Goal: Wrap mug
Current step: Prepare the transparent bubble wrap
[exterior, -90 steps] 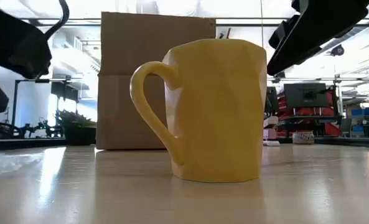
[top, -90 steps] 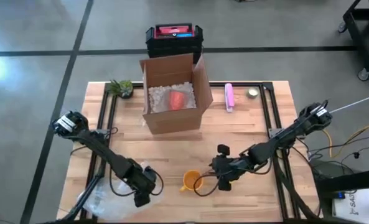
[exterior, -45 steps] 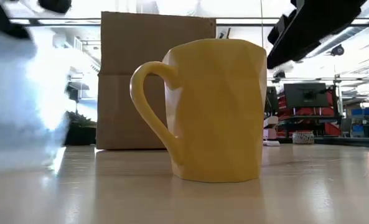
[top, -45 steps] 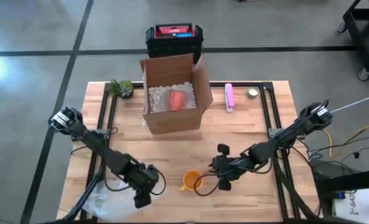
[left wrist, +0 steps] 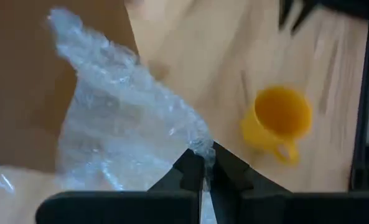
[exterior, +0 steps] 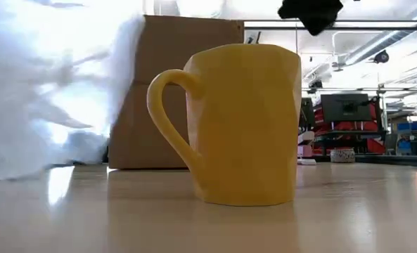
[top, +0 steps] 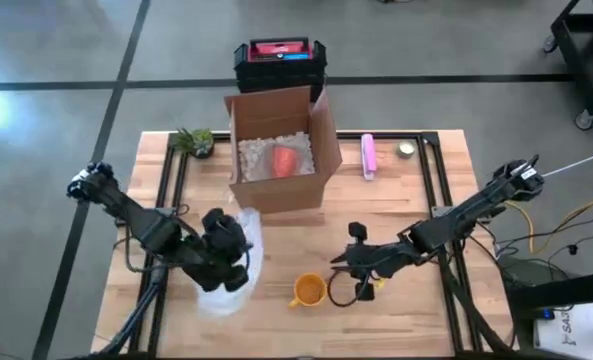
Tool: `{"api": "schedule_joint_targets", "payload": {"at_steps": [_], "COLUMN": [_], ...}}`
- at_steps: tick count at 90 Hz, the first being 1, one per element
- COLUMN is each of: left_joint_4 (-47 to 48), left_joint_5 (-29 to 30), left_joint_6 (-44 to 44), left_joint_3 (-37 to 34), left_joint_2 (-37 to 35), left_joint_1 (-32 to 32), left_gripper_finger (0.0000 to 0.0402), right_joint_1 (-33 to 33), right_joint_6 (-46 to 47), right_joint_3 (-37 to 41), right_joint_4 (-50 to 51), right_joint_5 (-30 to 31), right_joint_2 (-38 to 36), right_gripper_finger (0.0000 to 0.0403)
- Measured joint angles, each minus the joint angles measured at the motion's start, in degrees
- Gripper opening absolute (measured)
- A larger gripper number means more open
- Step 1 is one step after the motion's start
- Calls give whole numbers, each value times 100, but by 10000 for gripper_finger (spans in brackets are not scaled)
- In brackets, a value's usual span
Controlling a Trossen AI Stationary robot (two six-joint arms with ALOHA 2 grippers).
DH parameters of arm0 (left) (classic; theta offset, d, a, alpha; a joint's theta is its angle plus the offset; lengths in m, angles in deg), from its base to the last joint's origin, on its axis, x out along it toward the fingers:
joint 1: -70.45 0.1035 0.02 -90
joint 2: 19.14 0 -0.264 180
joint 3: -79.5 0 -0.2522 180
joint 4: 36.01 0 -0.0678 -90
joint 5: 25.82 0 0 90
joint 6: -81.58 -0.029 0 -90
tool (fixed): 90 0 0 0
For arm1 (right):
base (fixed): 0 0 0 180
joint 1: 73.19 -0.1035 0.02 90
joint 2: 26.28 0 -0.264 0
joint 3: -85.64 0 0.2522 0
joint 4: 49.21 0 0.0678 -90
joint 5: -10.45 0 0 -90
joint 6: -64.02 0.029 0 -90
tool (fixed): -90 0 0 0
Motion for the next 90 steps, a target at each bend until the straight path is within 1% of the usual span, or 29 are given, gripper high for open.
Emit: {"api": "schedule_joint_targets", "payload": {"at_steps": [8,13,25,32,35,39,47,55,59,69,76,90], "left_joint_4": [-217,-531,-1616,-2295,-2438,-2428,-2136,-2126,-2232,-2806,-3102,-3161], "left_joint_5": [153,202,449,462,452,300,-441,-566,-621,-1155,-1348,-1605], "left_joint_6": [-344,-755,-2258,-3286,-3526,-3560,-3099,-2889,-2944,-3382,-3581,-3700], "left_joint_3": [75,196,631,692,670,615,466,345,345,350,352,352], "left_joint_2": [0,0,-9,-9,-9,-7,37,170,228,266,307,419], "left_joint_1": [37,36,-13,-72,-77,-46,204,297,299,345,395,513], "left_gripper_finger": [0,0,0,0,0,0,0,0,0,0,0,0], "right_joint_1": [17,24,28,28,28,28,28,28,29,41,54,54], "right_joint_6": [-55,-56,-55,-54,-55,-82,-136,-203,-239,-408,-565,-1151], "right_joint_3": [0,0,2,2,2,2,2,2,2,-90,-257,-583], "right_joint_4": [-34,42,113,139,163,166,225,230,230,293,307,349], "right_joint_5": [-27,-36,-35,-37,-37,-37,-35,-37,-35,-35,-30,-32], "right_joint_2": [39,91,159,199,213,227,228,215,187,71,-3,-46], "right_gripper_finger": [37,35,33,34,35,37,41,45,47,50,50,40]}}
